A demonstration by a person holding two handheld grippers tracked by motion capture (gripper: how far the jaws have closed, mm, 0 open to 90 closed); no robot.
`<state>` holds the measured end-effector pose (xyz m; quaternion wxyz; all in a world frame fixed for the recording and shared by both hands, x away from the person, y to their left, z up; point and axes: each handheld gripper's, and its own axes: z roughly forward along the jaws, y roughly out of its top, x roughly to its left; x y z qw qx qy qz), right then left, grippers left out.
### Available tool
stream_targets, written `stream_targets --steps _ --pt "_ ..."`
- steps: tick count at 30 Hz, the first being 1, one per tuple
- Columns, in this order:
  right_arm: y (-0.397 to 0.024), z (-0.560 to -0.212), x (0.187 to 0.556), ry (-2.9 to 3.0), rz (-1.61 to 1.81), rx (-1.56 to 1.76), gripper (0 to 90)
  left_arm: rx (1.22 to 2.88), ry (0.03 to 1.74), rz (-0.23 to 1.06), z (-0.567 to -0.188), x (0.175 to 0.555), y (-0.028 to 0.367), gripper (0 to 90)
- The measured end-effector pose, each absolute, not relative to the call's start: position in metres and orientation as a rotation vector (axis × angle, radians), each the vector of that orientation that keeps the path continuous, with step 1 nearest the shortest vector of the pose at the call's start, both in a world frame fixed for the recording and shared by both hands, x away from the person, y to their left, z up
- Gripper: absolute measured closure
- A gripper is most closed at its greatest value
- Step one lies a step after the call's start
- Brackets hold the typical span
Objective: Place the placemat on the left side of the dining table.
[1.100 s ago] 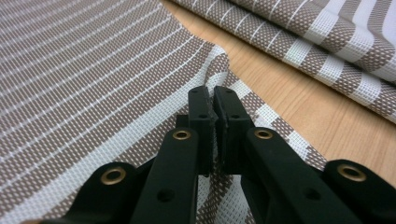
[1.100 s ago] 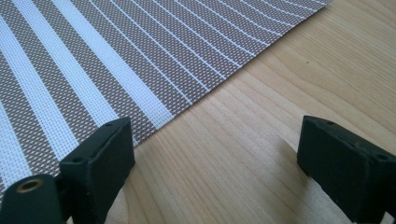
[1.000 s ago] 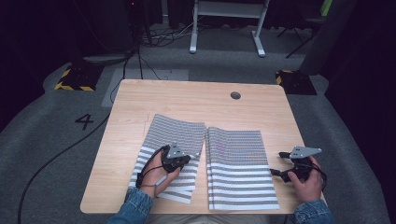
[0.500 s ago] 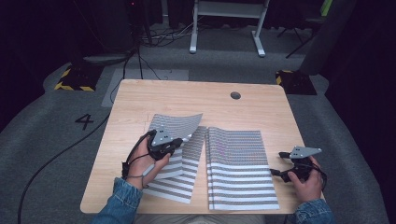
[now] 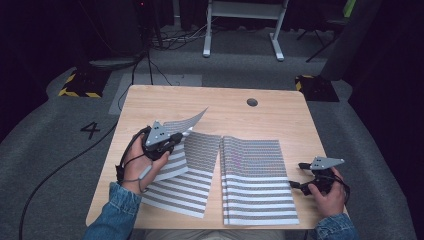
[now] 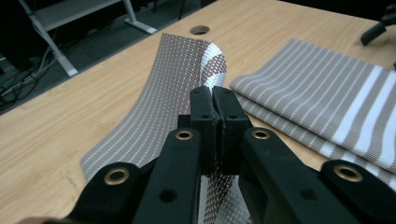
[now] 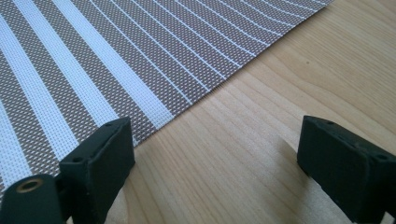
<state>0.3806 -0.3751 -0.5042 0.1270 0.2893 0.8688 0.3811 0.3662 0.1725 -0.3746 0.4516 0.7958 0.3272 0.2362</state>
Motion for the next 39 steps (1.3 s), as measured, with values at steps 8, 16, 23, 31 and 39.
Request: stream_targets --steps 8,16,23,31,39 --pt "-0.375 -0.504 0.381 2.529 1.110 0.841 11.2 1.922 0.875 0.678 -0.365 0.375 0.210 87.5" --pt "-0.375 -0.504 0.381 2.528 1.109 0.844 11.2 1.870 1.010 0.748 -0.365 0.378 0.261 86.7" --pt "-0.375 -0.504 0.381 2.528 1.109 0.844 11.2 1.777 1.194 0.964 -0.367 0.364 0.301 52.2" --pt "-0.375 -0.504 0.381 2.527 1.109 0.845 11.1 1.730 1.286 1.045 -0.361 0.347 0.300 35.4" --pt "-0.375 -0.504 0.381 2.527 1.109 0.845 11.1 1.794 1.200 0.922 -0.370 0.355 0.264 33.6"
